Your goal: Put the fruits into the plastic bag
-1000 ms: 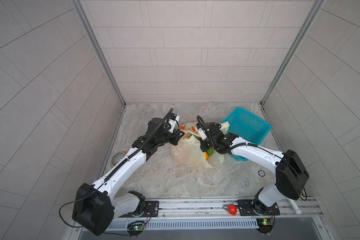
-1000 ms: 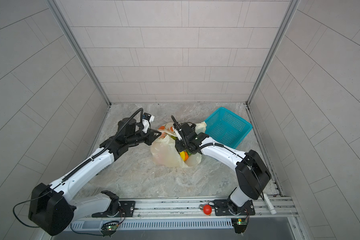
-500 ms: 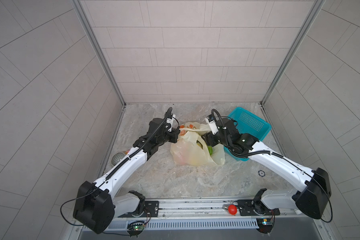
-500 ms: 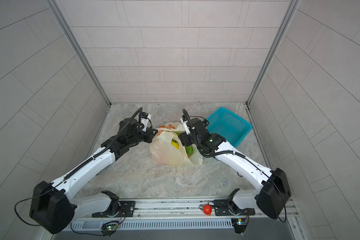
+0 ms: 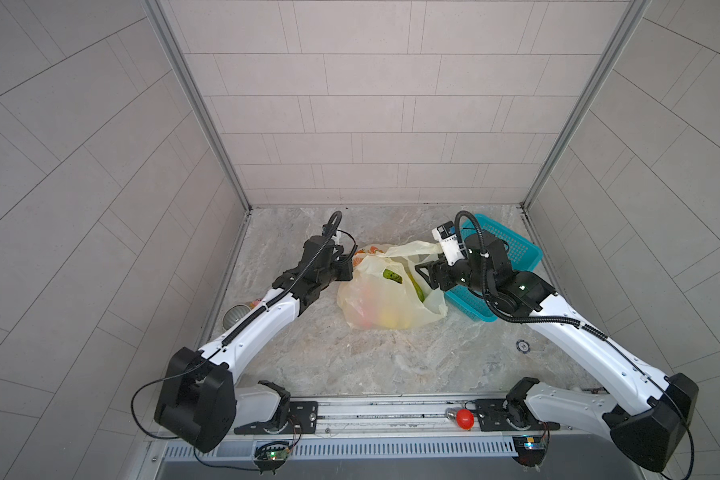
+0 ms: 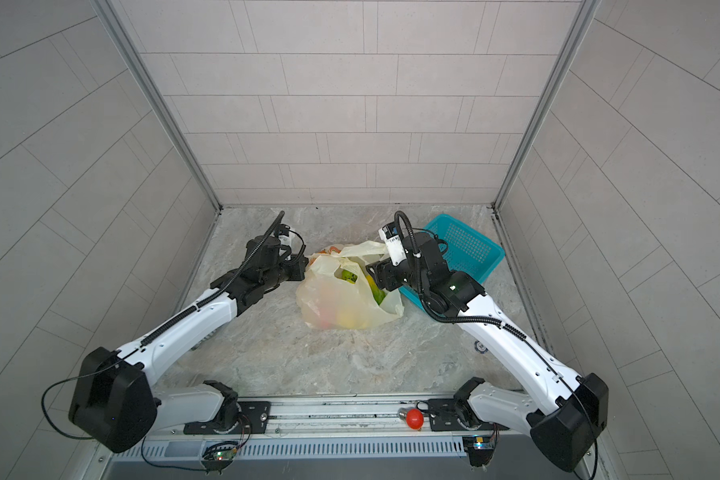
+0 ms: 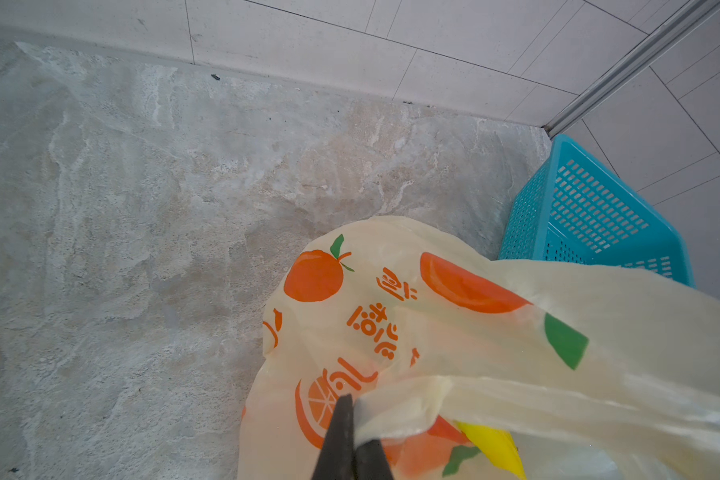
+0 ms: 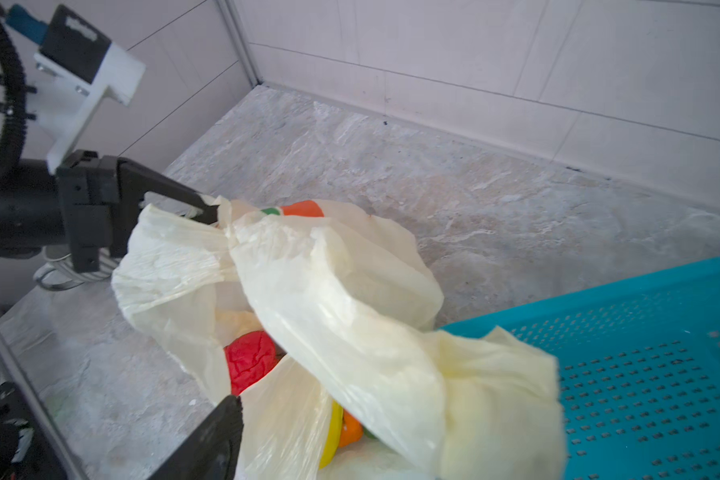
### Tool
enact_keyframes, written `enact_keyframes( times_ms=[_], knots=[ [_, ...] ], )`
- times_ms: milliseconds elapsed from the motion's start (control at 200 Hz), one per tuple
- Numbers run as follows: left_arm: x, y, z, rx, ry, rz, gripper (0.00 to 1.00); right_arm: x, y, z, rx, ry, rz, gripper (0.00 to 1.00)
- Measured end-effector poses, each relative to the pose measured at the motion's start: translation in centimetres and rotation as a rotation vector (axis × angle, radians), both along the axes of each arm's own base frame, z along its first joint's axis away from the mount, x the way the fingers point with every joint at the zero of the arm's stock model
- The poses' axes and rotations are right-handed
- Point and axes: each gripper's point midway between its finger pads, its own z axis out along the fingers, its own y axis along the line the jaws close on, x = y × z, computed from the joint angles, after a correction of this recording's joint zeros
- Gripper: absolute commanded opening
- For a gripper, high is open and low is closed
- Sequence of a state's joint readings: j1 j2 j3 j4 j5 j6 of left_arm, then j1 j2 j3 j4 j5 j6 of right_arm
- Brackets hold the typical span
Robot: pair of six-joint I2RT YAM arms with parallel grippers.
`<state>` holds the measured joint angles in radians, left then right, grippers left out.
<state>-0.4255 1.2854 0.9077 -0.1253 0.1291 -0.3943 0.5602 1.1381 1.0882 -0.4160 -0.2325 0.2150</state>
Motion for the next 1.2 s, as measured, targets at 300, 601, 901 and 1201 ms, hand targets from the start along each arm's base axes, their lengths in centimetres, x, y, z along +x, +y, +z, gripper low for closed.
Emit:
enact_keyframes(
  times_ms=[300, 601, 901, 1201],
  knots=[
    [0.0, 0.0, 0.0, -0.003, 0.000, 0.000, 0.00, -3.0, 4.4, -6.9, 0.044, 0.219, 0.203, 0.87],
    [-0.1, -0.3, 0.2, -0.011, -0.002, -0.014, 0.00, -0.5, 5.4, -11.5, -0.016, 0.266, 0.140, 0.12],
    [-0.1, 0.0, 0.4, -0.006, -0.010, -0.005, 0.00, 3.4, 6.0, -5.9, -0.011, 0.119, 0.096, 0.00],
    [0.1, -0.1, -1.1, 0.010, 0.029, -0.004, 0.00, 5.9, 8.4, 1.5, -0.019, -0.047, 0.142, 0.00]
  ],
)
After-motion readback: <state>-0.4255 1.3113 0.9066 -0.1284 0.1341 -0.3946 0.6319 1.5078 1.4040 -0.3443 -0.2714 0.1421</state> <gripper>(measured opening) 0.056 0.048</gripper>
